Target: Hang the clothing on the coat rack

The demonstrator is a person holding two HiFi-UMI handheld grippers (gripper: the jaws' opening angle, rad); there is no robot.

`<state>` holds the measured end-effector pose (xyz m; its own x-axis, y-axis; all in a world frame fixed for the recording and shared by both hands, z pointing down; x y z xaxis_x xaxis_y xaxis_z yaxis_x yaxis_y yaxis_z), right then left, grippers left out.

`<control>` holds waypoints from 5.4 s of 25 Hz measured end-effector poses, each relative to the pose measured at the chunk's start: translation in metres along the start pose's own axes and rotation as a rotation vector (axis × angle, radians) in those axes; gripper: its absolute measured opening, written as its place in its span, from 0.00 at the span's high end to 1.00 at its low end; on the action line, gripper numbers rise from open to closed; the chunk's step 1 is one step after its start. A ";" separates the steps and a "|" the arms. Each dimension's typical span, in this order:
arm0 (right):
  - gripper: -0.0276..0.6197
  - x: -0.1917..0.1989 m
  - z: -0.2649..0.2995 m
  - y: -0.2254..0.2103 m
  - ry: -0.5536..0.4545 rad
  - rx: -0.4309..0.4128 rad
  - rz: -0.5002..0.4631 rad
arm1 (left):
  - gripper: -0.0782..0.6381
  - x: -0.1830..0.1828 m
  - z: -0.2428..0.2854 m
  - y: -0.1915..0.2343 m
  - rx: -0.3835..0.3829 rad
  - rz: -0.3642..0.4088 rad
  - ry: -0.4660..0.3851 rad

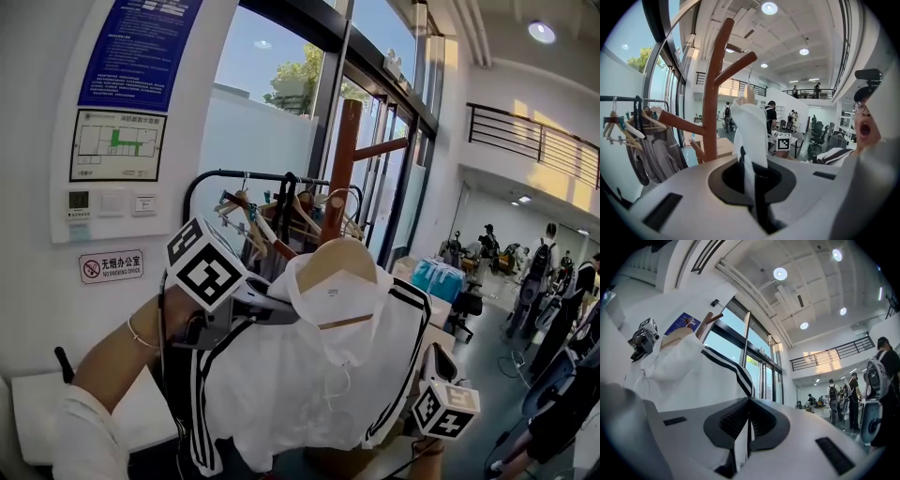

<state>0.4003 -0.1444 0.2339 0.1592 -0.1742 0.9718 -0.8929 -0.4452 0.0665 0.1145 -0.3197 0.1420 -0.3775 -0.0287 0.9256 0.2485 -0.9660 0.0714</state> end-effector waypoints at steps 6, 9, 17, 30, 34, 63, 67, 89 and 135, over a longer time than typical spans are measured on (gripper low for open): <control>0.92 0.004 0.007 0.001 0.011 -0.005 -0.001 | 0.87 0.002 0.002 0.008 -0.002 -0.017 0.004; 0.92 0.007 0.010 0.001 0.015 -0.005 0.002 | 0.87 0.003 0.003 0.012 0.003 -0.014 0.005; 0.92 0.020 0.017 0.005 0.035 -0.009 0.005 | 0.87 0.016 0.011 0.023 0.007 -0.028 0.024; 0.92 0.035 0.021 0.014 0.060 -0.018 0.010 | 0.87 0.030 0.017 0.043 -0.008 -0.066 0.035; 0.92 0.037 0.020 0.016 0.067 -0.025 0.011 | 0.87 0.030 0.020 0.047 -0.014 -0.065 0.026; 0.92 0.076 0.004 0.061 0.172 -0.141 0.050 | 0.60 0.057 -0.016 0.032 -0.511 0.266 -0.210; 0.92 0.077 0.004 0.070 0.178 -0.178 0.056 | 0.59 0.058 -0.027 0.015 -0.629 0.335 -0.223; 0.92 0.099 0.001 0.117 0.183 -0.393 0.152 | 0.60 0.097 -0.048 -0.103 -1.002 0.260 -0.509; 0.92 0.150 -0.070 0.147 0.260 -0.216 0.101 | 0.88 0.260 0.078 -0.042 -0.895 -0.160 -0.481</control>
<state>0.2637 -0.1749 0.4055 -0.0219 0.0343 0.9992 -0.9716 -0.2363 -0.0132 0.0754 -0.2666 0.4091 0.0986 0.0334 0.9946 -0.6036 -0.7926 0.0864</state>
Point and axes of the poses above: the fingertips, and each gripper's own axes: z forward along the fingers, y to its left, x out of its underside, the point moved 7 cm from there along -z, backward along the fingers, and after that the axes turned 1 degree about -y, right-handed, at the moved point
